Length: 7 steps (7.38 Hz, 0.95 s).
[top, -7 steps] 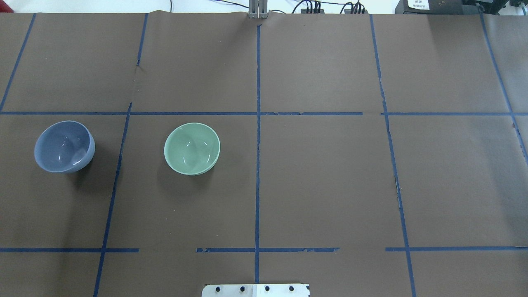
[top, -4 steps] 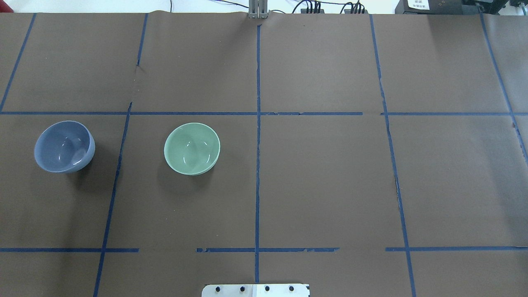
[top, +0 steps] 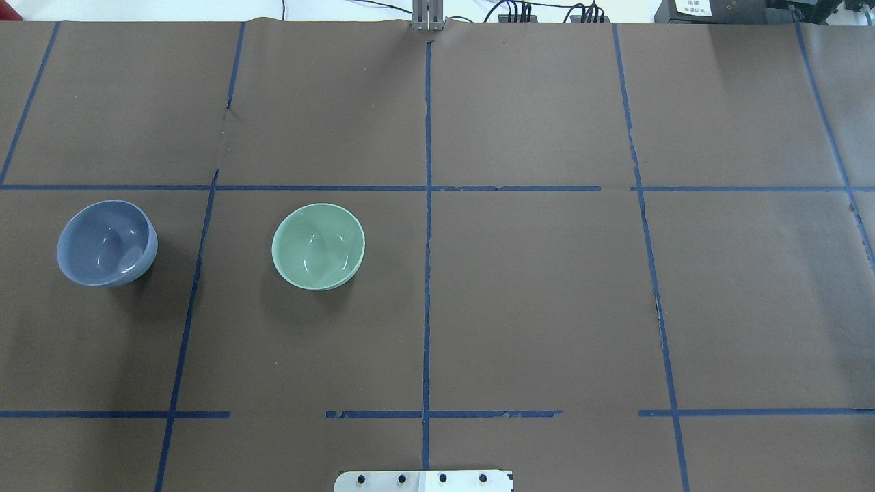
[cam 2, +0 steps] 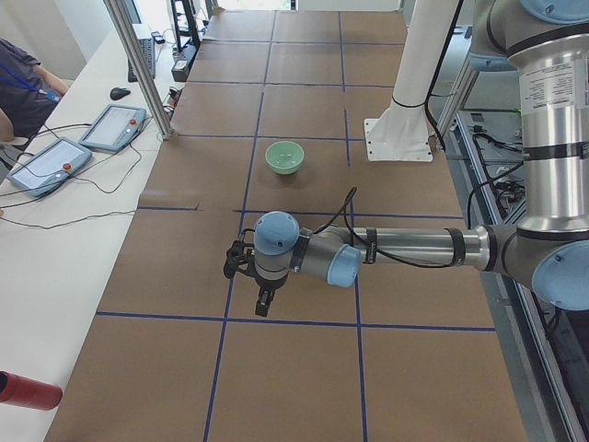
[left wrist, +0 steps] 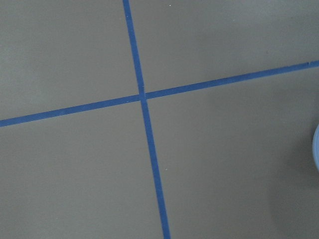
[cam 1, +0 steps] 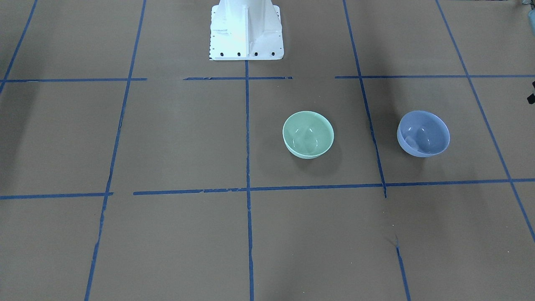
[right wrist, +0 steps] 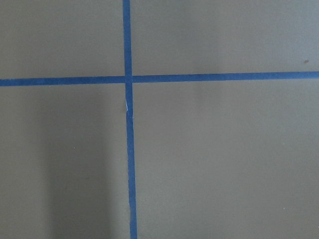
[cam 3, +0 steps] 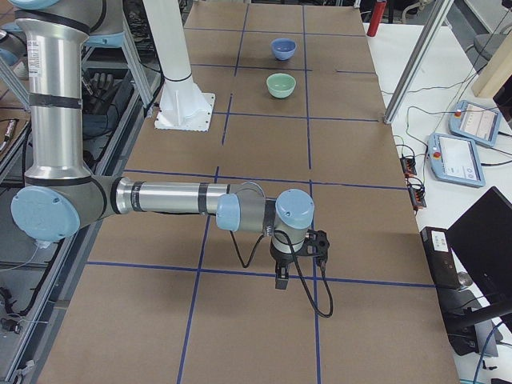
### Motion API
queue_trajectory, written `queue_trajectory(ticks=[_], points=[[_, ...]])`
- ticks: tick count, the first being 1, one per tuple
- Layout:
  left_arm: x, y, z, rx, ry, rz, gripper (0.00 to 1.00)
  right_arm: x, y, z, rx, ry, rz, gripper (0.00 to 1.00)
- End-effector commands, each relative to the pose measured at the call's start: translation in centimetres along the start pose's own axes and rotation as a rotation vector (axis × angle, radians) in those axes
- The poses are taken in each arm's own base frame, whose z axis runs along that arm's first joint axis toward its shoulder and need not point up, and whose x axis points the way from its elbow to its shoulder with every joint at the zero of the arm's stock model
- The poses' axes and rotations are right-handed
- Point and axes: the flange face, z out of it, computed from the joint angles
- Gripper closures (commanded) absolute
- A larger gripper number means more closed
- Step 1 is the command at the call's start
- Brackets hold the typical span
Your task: Stack blue bowl on green bowl
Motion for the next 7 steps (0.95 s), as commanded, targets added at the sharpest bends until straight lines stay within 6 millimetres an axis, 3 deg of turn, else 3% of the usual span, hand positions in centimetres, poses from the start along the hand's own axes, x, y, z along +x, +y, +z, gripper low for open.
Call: queue_trajectory(ticks=[1,5,7], points=[[7.1,-0.3,5.2,0.049,0.014,-0.130,0.00,-0.1,-0.1,-0.1,0.001,0.000,-0.002,0.00],[16.6,-1.6,11.6,0.051,0.003,-0.233,0.01,0.0,0.0,0.0,0.000,0.000,0.001,0.00],[16.9,-1.6,13.3,0.043,-0.018,-0.236,0.33,0.0,0.0,0.0,0.000,0.000,-0.001,0.00]])
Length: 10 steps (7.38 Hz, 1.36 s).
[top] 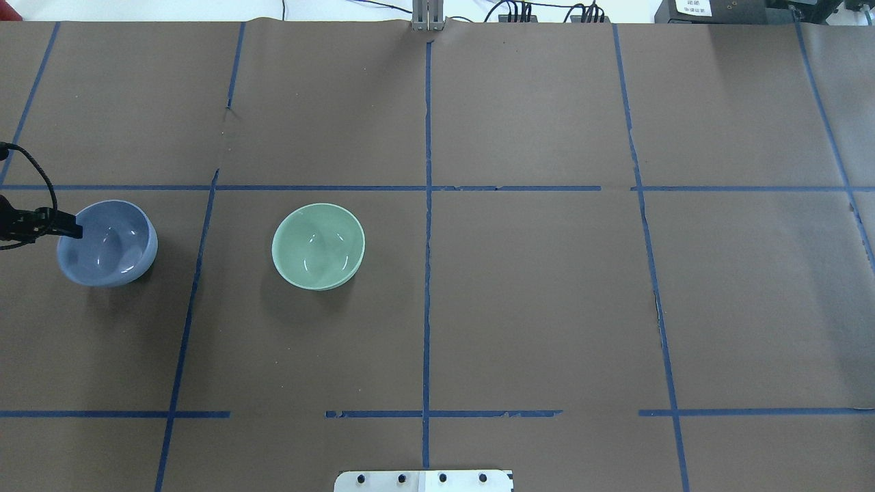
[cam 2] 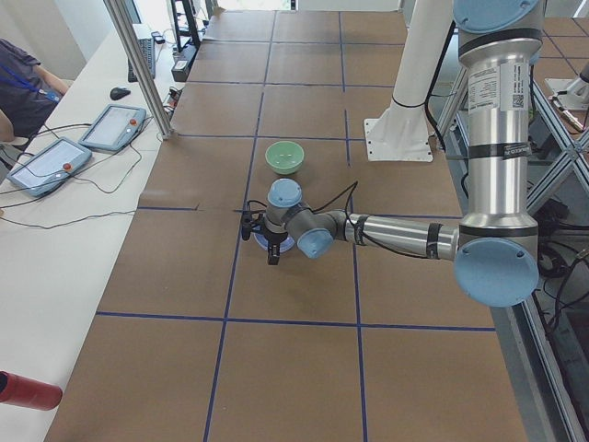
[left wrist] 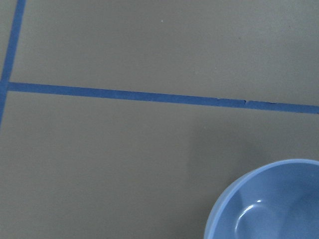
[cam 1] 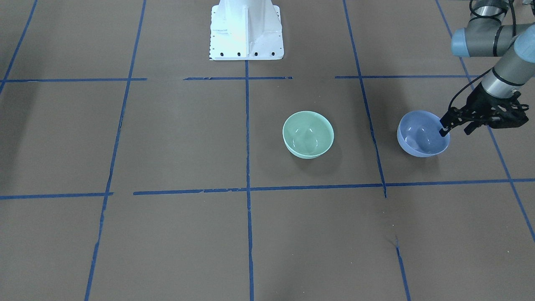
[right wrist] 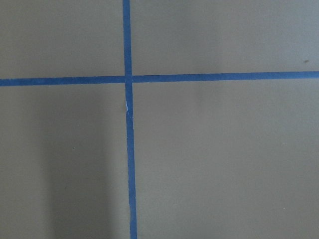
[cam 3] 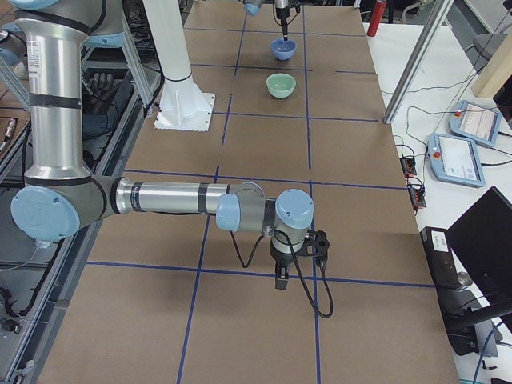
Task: Stack blue bowl on green bowl
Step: 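Move the left gripper down to the blue bowl's rim and grasp it, then lift the blue bowl with the left gripper and carry it over the green bowl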
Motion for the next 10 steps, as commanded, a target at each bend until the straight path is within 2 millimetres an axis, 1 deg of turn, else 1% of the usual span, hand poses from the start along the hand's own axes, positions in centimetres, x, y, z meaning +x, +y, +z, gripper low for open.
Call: queue_trajectory(ticks=[1,2,5,6,7,8,9,10], points=[[0.7,0.1,0.9,-0.010,-0.001,-0.002,0.70,0.0,0.0,0.0,0.000,0.000,0.001,0.00],[0.9,0.2,0.7,-0.013,0.002,0.002,1.00,0.0,0.0,0.0,0.000,0.000,0.001,0.00],[1.1,0.1,0.1,-0.004,0.007,0.008,1.00,0.0,0.0,0.0,0.000,0.000,-0.001,0.00],[2.6,-0.1,-1.2,0.006,0.022,0.015,1.00,0.0,0.0,0.0,0.000,0.000,0.001,0.00],[5.3,0.0,-3.7,-0.016,0.025,0.001,1.00,0.0,0.0,0.0,0.000,0.000,-0.001,0.00],[8.4,0.0,-6.8,-0.019,0.021,-0.040,1.00,0.1,0.0,0.0,0.001,0.000,0.002,0.00],[11.6,-0.7,-9.0,-0.013,0.034,-0.120,1.00,0.0,0.0,0.0,0.000,0.000,0.001,0.00],[16.0,-2.2,-10.2,-0.004,0.067,-0.208,1.00,0.0,0.0,0.0,0.000,0.000,-0.001,0.00]])
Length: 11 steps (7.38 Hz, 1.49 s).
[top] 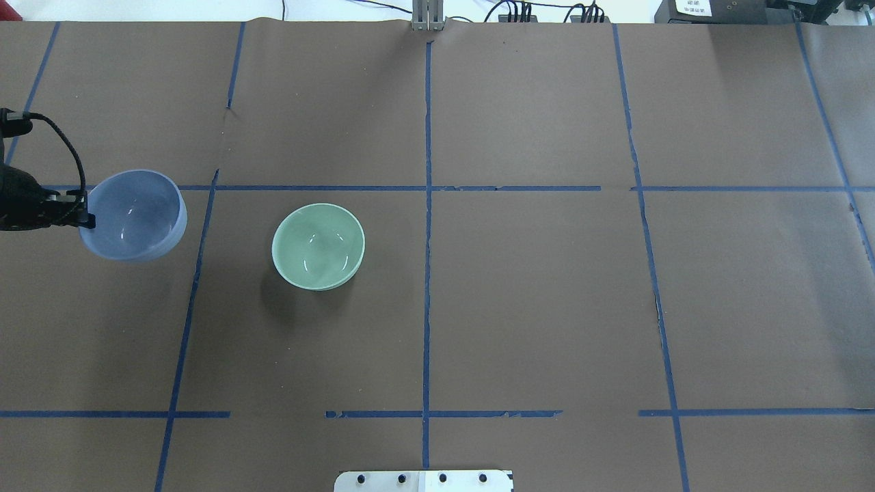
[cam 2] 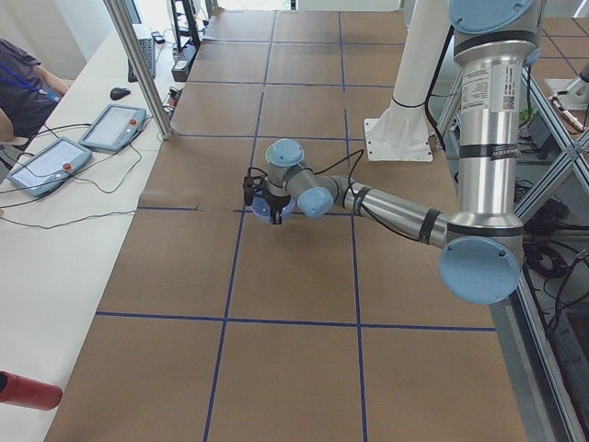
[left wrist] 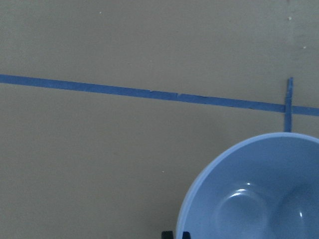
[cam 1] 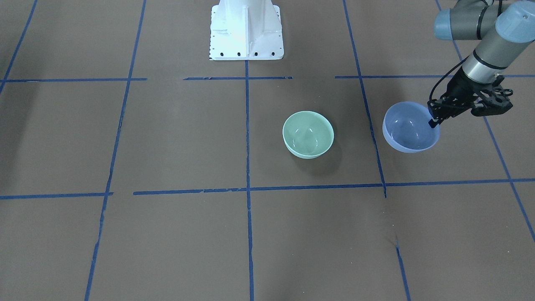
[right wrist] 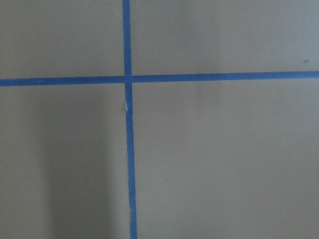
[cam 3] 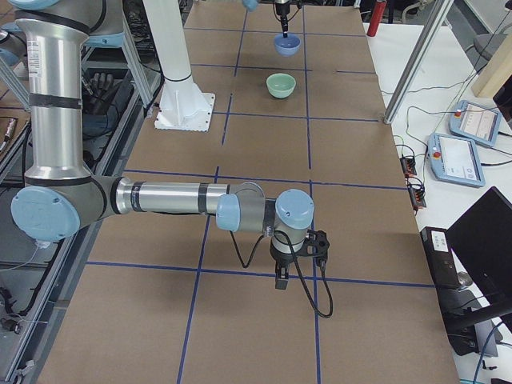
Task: Stack blue bowl on green bowl
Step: 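Lift the blue bowl with the left gripper and carry it over the green bowl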
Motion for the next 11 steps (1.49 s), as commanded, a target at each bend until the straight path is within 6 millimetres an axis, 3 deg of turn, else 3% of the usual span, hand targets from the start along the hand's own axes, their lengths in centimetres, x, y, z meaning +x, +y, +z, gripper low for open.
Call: queue_trajectory(ticks=[1,2,3,5,6,8,11], points=[[10.4,0.5,-1.5,-0.033,0.051,-0.134,1.00,0.0,0.0,0.0,0.000,0.000,0.000,0.00],[15.1,1.7,-1.2,-0.064,0.058,-0.176,1.00,0.0,0.0,0.0,0.000,0.000,0.000,0.00],[17.7,3.7,0.1,-0.099,0.058,-0.205,1.00,-0.1,-0.1,0.0,0.001,0.000,-0.001,0.00],[21.3,6.8,2.5,-0.103,0.047,-0.242,1.00,0.0,-0.1,-0.1,0.002,0.000,0.000,0.00],[22.1,7.9,3.6,-0.113,0.039,-0.249,1.00,0.0,0.0,0.0,0.001,0.000,0.000,0.00],[22.5,7.4,6.4,-0.103,0.001,-0.269,1.00,0.0,0.0,0.0,0.000,0.000,0.000,0.00],[22.8,8.5,7.0,-0.120,-0.003,-0.256,1.00,0.0,0.0,0.0,0.001,0.000,0.000,0.00]])
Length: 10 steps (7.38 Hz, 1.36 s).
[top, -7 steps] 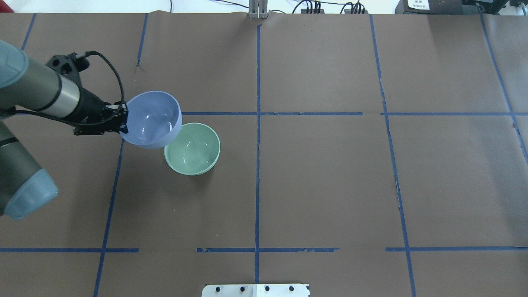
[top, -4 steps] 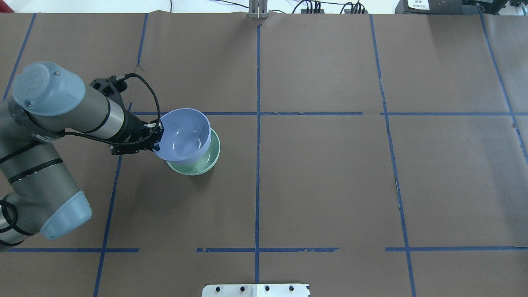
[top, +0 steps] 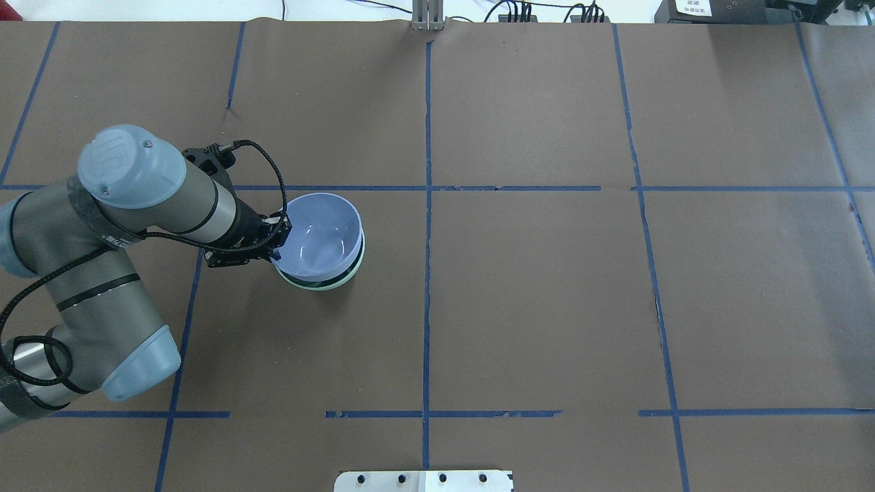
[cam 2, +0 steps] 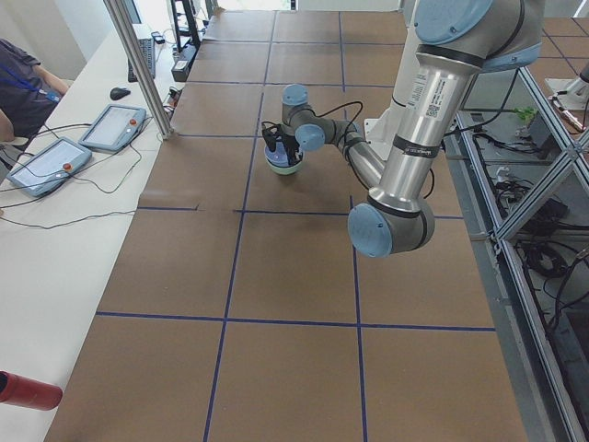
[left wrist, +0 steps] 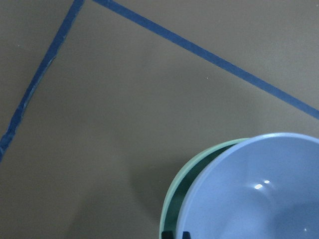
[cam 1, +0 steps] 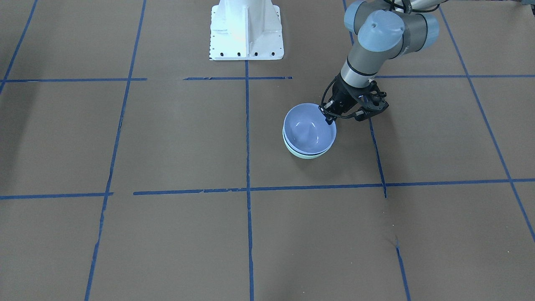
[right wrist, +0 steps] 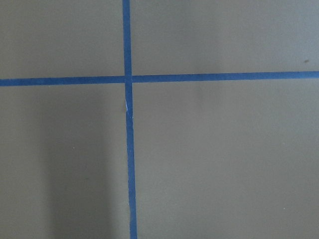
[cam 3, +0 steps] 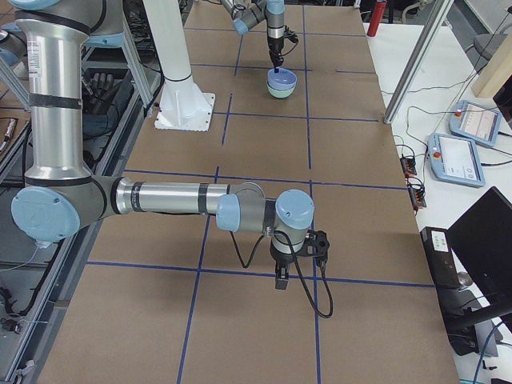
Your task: Stack blue bowl on green bowl
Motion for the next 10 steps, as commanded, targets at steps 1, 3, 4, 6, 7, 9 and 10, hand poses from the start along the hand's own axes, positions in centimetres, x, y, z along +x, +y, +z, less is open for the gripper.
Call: queue_trajectory(ticks=[1,3,4,6,7,9,10], points=[[-0.1,0.3,0.4,-0.003,-0.004,0.003,0.79,0.0,0.0,0.0,0.001,0.000,0.000,0.00],[-0.3,-0.1,0.5,0.022,-0.009,-0.003,0.04,0.0,0.0,0.0,0.000,0.000,-0.001,0.00],[-0.6,-0.1,0.0,0.020,-0.004,-0.001,0.00,0.0,0.0,0.0,0.000,0.000,-0.001,0.00],[-1.9,-1.9,-4.4,0.041,0.050,0.005,0.00,0.0,0.0,0.0,0.000,0.000,0.000,0.00],[-4.5,-4.8,-7.9,0.015,0.068,0.100,0.00,0.0,0.0,0.0,0.000,0.000,-0.001,0.00],[-15.1,-12.1,-12.2,0.083,0.002,0.279,0.00,0.0,0.0,0.0,0.000,0.000,0.000,0.00],[-21.8,-14.4,-12.8,0.094,-0.073,0.423,0.00,0.0,0.0,0.0,0.001,0.000,0.002,0.00]])
